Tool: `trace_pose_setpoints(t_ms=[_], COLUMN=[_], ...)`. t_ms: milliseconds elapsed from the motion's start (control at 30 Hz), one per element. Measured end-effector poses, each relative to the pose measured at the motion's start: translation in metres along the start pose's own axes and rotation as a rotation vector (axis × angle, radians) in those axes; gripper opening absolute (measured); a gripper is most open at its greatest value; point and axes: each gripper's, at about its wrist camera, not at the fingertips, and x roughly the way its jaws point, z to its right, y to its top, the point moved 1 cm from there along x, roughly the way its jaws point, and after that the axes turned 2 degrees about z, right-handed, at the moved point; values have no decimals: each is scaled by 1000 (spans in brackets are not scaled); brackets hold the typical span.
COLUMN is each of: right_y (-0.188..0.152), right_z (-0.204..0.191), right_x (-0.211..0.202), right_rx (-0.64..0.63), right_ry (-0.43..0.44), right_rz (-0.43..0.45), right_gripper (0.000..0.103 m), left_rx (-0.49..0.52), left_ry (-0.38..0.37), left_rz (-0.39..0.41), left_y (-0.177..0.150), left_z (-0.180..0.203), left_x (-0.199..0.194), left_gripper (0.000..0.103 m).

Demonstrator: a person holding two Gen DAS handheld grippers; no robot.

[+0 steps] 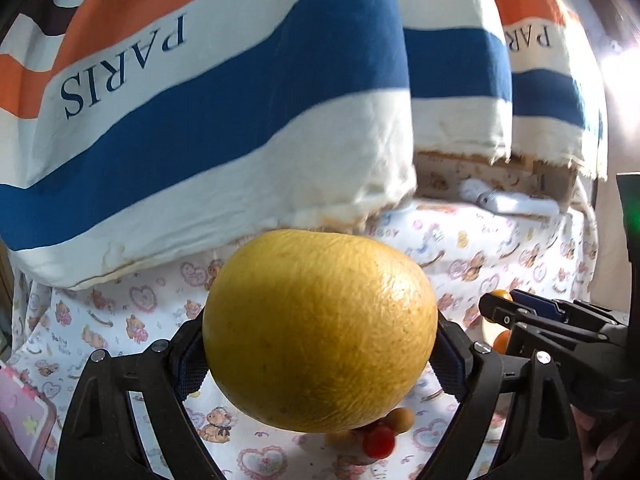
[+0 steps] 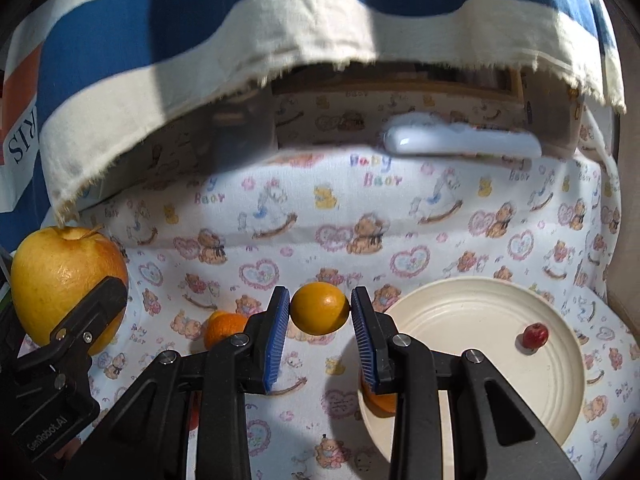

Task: Organize fruits
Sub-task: 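Lift the pomelo and small yellow citrus and carry both over the plate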

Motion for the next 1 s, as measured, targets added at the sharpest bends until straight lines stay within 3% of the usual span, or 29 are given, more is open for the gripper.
trace_pose_setpoints(t_ms=[200, 300, 500, 733, 1000], right_y=[14, 16, 11, 8, 0], right_z=[29, 56, 110, 146, 175], right_x=[-29, -44, -56, -41, -19], right_rx=[-3, -25, -32, 19, 34], right_ry=[-23, -68, -121, -107, -99], right_rz=[54, 75, 71, -39, -212], right_gripper=[33, 33, 33, 33, 33], left_rx=[18, -31, 5, 45, 57], left_ry=[-46, -87, -129, -203, -312], left_rz=[25, -5, -25, -36, -186], left_y=[7, 11, 13, 26, 25], left_z=[21, 24, 50, 109, 179], left_x=[-2, -1, -6, -4, 46], left_gripper=[89, 89, 89, 89, 89])
